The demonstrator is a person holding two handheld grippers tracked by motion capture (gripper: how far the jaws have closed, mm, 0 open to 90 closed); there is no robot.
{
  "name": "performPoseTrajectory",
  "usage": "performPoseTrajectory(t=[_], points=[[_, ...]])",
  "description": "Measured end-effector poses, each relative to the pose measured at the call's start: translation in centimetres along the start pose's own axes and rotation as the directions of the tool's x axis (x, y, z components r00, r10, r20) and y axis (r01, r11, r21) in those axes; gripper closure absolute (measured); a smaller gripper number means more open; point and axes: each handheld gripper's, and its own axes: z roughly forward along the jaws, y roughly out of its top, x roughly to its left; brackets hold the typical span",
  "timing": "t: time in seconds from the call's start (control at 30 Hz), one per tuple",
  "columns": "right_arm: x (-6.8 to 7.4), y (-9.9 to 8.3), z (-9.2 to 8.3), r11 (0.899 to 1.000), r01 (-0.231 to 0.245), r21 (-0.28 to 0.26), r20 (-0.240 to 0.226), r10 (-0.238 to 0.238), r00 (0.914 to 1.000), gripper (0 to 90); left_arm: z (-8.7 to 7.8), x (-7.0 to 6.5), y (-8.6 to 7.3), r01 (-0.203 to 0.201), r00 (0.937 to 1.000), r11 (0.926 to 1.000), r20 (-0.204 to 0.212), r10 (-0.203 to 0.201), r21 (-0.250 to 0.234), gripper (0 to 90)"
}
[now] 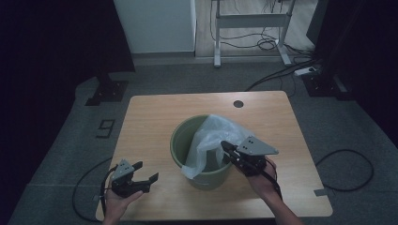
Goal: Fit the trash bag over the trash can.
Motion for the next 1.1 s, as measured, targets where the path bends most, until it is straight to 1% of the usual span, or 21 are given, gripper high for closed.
performPoseTrajectory(t=[0.07,0.13,0.27,0.3,0.33,0.37,0.4,0.47,0.57,0.6,0.77,0.93,1.1], points=[[-0.2,-0.1,0.0,1.000,-0.010,-0.013,-0.011,0.009,0.9999,85.7,-0.6,-0.6,0.5,-0.004,1.0000,0.9998,0.004,0.004,-0.020,17.8],[-0.2,-0.1,0.1,1.000,-0.018,-0.020,-0.010,0.018,0.9998,82.9,-1.2,-1.3,0.9,-0.009,0.9999,0.9992,0.008,0.009,-0.039,17.9],[-0.1,-0.1,0.1,0.998,-0.031,-0.054,-0.020,0.030,0.9993,72.9,-2.4,-3.0,2.0,-0.042,0.9990,0.9963,0.011,0.043,-0.075,19.5],[-0.1,-0.2,0.0,0.997,-0.033,-0.068,-0.021,0.031,0.9993,68.4,-2.6,-3.4,2.2,-0.046,0.9988,0.9958,0.009,0.047,-0.079,20.4],[0.0,-0.3,0.0,0.997,-0.033,-0.076,-0.018,0.031,0.9993,66.9,-2.8,-3.8,2.4,-0.054,0.9984,0.9950,0.011,0.055,-0.084,21.0],[-0.1,-0.4,-0.3,0.995,-0.042,-0.090,-0.021,0.040,0.9990,63.0,-3.0,-4.2,2.6,-0.061,0.9979,0.9942,0.016,0.063,-0.089,21.8],[-0.1,-0.4,-0.3,0.995,-0.042,-0.090,-0.021,0.040,0.9990,63.0,-3.2,-4.6,2.7,-0.069,0.9972,0.9933,0.023,0.072,-0.093,21.8],[-0.1,-0.4,-0.5,0.994,-0.045,-0.104,-0.014,0.044,0.9989,57.4,-3.6,-5.4,3.0,-0.082,0.9959,0.9917,0.031,0.085,-0.099,22.4],[-0.1,-0.4,-1.1,0.991,-0.056,-0.125,-0.009,0.055,0.9984,53.0,-4.1,-6.4,3.4,-0.101,0.9935,0.9881,0.041,0.106,-0.116,23.4],[-0.1,-0.4,-1.3,0.990,-0.056,-0.130,-0.006,0.055,0.9985,52.0,-4.3,-6.8,3.6,-0.109,0.9924,0.9867,0.044,0.115,-0.121,23.8],[-0.2,-0.2,-1.8,0.988,-0.055,-0.142,0.002,0.056,0.9984,49.9,-4.6,-7.9,4.0,-0.132,0.9880,0.9815,0.062,0.141,-0.139,26.1],[-0.4,-0.1,-2.0,0.986,-0.078,-0.149,0.004,0.080,0.9968,49.8,-4.5,-8.6,4.5,-0.150,0.9835,0.9771,0.078,0.163,-0.151,27.4],[-0.7,-0.2,-2.2,0.984,-0.094,-0.150,0.010,0.096,0.9953,49.8,-4.2,-9.7,5.4,-0.178,0.9751,0.9700,0.103,0.196,-0.166,28.9]])
